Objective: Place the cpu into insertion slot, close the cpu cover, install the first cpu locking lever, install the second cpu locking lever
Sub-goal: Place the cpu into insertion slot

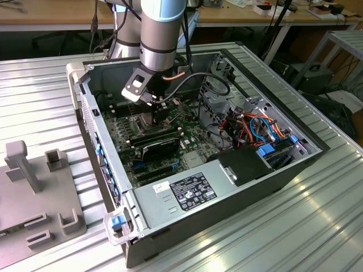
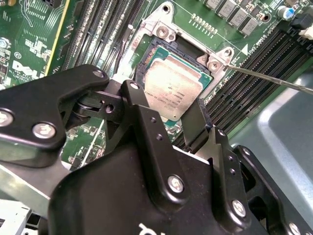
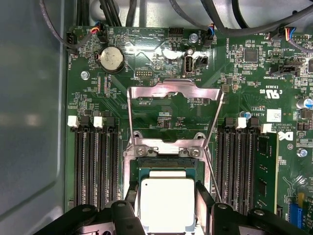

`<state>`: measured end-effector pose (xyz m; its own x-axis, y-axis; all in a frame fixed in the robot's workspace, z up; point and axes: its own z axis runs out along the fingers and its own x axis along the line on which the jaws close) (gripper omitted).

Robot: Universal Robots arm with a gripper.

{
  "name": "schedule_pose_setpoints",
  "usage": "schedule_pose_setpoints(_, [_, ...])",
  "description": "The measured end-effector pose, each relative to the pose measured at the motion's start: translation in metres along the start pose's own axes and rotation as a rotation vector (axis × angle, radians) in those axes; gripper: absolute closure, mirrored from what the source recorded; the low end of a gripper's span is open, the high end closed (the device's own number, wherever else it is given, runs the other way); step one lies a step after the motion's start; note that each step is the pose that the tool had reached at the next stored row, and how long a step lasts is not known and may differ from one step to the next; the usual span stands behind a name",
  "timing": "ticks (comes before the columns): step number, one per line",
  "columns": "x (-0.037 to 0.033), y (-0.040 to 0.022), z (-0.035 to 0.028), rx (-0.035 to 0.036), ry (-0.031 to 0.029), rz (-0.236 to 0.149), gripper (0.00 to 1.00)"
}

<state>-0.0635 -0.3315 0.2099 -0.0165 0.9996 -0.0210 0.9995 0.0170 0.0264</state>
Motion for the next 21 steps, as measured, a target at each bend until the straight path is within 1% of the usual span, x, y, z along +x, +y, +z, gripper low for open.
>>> schedule_pose_setpoints(6, [-0.0011,-0.0001,0.0004,0.0007,-0.0001,0.0,0.45])
schedule_pose_setpoints(8, [-0.0011,-0.0002,0.0013,0.002,0.0,0.0,0.45])
schedule_pose_setpoints(17, [-0.0011,-0.0001,0.0014,0.0021,0.0003,0.0,0.45])
schedule_pose_setpoints(19, [-0.0011,-0.0001,0.0018,0.0035,0.0005,0.0,0.45])
schedule_pose_setpoints(21, [-0.0011,-0.0002,0.002,0.0089,0.0002,0.0,0.45])
